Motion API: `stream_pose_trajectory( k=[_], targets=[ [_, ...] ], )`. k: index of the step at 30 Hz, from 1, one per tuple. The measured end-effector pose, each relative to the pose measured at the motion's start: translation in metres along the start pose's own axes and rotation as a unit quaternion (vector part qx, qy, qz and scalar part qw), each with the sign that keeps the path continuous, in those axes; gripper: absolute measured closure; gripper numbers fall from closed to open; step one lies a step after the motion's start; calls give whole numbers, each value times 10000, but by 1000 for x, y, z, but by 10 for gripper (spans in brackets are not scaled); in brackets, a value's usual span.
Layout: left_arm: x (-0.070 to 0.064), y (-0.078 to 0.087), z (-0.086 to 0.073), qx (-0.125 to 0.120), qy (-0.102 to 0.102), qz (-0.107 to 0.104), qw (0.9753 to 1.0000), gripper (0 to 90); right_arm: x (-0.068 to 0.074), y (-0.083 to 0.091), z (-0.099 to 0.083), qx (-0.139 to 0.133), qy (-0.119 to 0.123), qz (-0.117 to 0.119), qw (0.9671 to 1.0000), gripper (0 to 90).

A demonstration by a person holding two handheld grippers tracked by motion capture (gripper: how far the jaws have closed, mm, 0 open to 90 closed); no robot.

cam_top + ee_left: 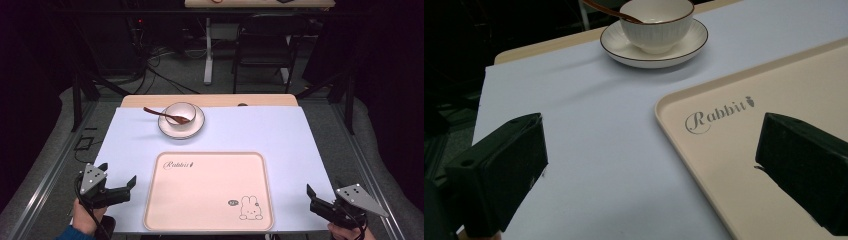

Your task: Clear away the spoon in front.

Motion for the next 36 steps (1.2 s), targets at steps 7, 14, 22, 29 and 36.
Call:
stream_pose_trajectory(
  k=[7, 14, 22, 29, 36],
  targets=[
    [1, -1, 9, -324, 170, 163, 9992, 0, 1, -2, 1, 26, -1, 46, 10000, 142],
    [0, -18, 20, -385, 276, 247, 9986, 0, 1, -2, 0, 28, -10, 51, 10000, 142],
    [0, -38, 27, -354, 249, 345, 9985, 0, 0, -2, 0, 35, -16, 51, 10000, 142],
    [3, -54, 36, -390, 364, 356, 9979, 0, 0, -1, 0, 24, 0, 35, 10000, 142],
    [4, -72, 42, -313, 484, 333, 9978, 1, -1, 0, -1, 19, -10, 29, 10000, 142]
  ],
)
Point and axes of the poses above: each handheld gripper's, and its own axes: y roughly backward along the jaws, z roughly out of its top, x roughly to its left, the point moved 5 cm from there along -y, roughly forward along the jaws, and after that the axes turned 2 degrees about -x, right-handed, at the moved point
